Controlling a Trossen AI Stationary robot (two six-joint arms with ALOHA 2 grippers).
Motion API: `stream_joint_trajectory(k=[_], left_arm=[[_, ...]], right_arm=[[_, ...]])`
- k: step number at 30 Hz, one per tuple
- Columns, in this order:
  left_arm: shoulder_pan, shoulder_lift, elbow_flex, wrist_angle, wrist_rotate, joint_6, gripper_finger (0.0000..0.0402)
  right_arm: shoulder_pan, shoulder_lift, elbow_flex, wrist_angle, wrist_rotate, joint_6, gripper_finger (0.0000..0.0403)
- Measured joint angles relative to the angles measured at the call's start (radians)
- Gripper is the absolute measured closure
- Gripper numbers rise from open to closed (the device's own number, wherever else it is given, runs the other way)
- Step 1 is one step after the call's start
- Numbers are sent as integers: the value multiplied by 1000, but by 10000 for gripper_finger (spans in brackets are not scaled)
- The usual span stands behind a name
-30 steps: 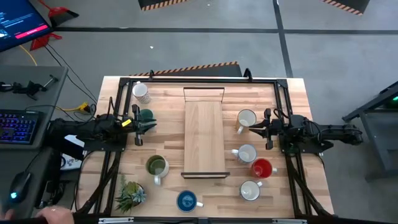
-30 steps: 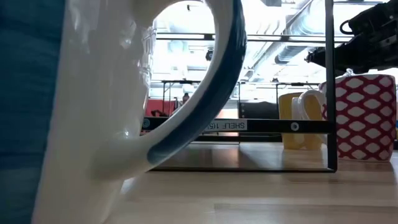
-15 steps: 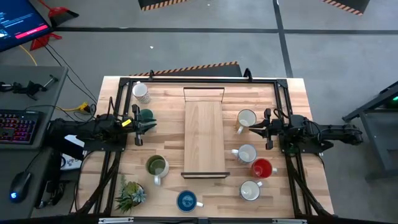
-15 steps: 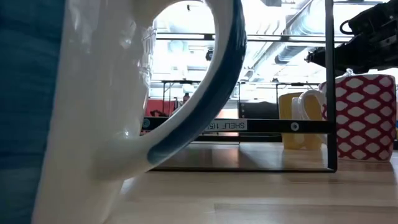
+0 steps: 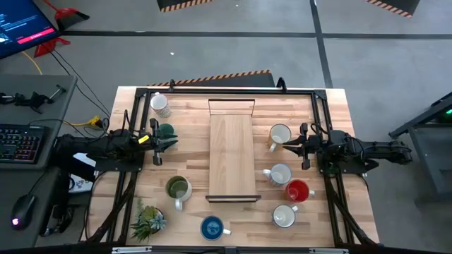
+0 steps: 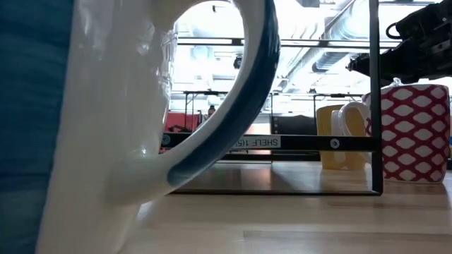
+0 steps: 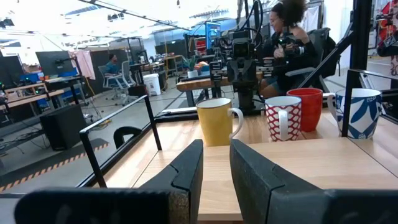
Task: Place coffee mugs
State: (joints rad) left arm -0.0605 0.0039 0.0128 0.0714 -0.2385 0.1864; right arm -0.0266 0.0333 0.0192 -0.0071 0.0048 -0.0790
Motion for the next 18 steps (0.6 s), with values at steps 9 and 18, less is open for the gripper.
stream_joint_trajectory(k=[9, 18], left_arm=[[0, 0, 0, 0, 0, 0, 332], [0, 0, 0, 1, 0, 0, 332]], right_arm=[[0, 0, -1, 16, 0, 131, 368], [0, 0, -1, 25, 11, 282, 368]])
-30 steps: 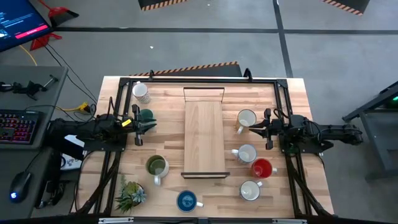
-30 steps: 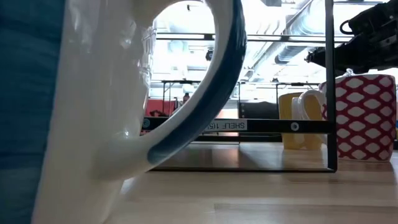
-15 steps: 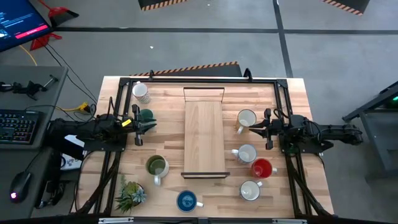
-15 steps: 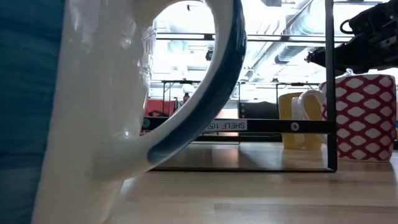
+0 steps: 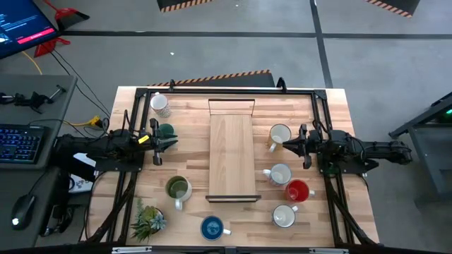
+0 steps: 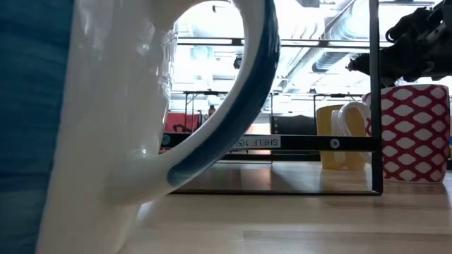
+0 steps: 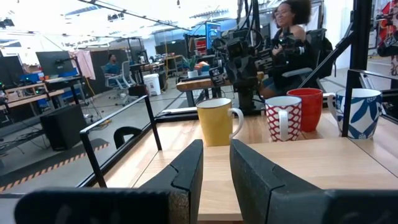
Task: Place coffee mugs
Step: Put the yellow mug on the shelf
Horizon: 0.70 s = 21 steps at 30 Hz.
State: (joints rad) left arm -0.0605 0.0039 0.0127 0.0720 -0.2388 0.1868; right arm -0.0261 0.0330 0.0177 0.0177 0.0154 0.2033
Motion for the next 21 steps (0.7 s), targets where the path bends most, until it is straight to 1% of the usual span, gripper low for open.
stream_joint_trajectory(k=[5, 12, 16, 18, 21], left_arm=[[1, 0, 0, 8, -33, 66, 332], [1, 0, 0, 8, -48, 83, 332], [1, 0, 0, 12, -36, 83, 332], [1, 0, -1, 57, -35, 94, 332], [1, 0, -1, 190, -41, 68, 332]], right_arm=[[0, 0, 0, -3, 0, 0, 368], [0, 0, 0, -3, 0, -1, 368], [0, 0, 0, -8, 0, -2, 368], [0, 0, 0, -2, 5, -24, 368], [0, 0, 0, 31, 19, -70, 368]])
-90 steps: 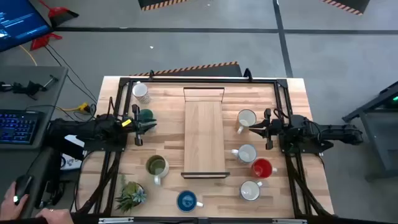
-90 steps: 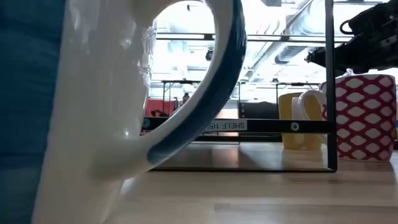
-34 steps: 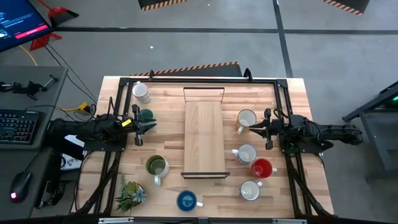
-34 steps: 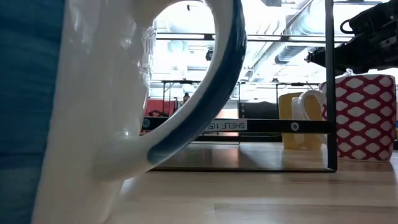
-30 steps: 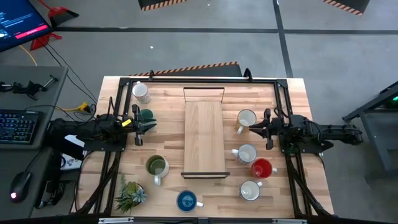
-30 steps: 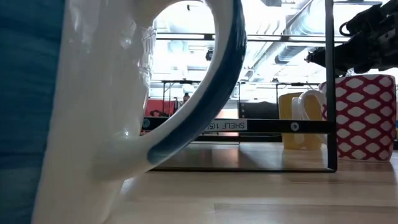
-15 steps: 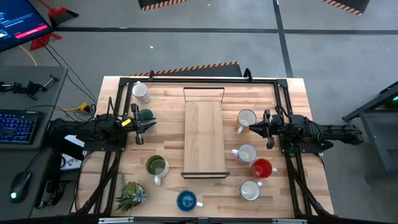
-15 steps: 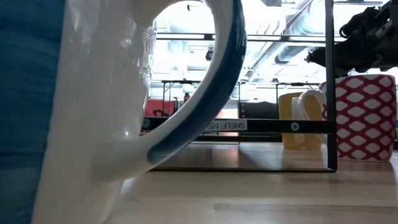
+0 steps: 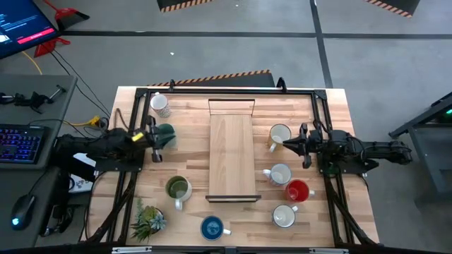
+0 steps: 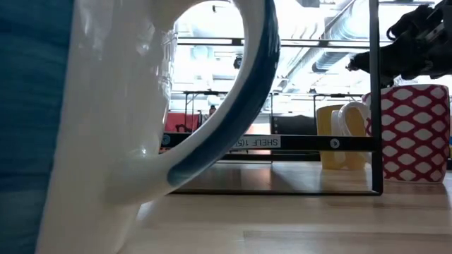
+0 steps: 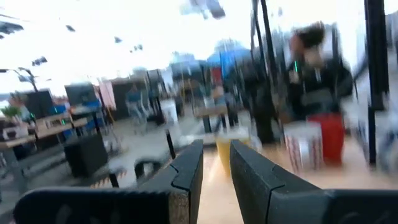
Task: Place coffee mugs
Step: Put the yellow mug on the shelf
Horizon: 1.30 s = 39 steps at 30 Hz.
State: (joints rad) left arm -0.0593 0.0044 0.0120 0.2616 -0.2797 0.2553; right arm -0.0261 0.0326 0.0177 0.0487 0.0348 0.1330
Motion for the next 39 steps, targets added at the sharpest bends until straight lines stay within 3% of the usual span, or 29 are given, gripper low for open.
stream_joint_trajectory(k=[4, 9, 18, 23, 31, 39], left_arm=[[0, 0, 1, 157, 1, -90, 332], [0, 13, 1, 100, 50, -157, 332], [0, 69, 0, 93, 53, -124, 332], [0, 85, 0, 79, 53, -130, 332], [0, 85, 0, 64, 53, -146, 332], [0, 85, 0, 60, 53, -147, 332]], right_arm=[[0, 0, 0, 31, 36, -57, 368], [0, 0, 30, 69, 63, -89, 368], [0, 54, 369, -211, 175, -170, 368], [0, 214, 572, -417, 231, -163, 368], [0, 599, 867, -760, 252, -134, 368], [0, 885, 1015, -952, 246, -132, 339]])
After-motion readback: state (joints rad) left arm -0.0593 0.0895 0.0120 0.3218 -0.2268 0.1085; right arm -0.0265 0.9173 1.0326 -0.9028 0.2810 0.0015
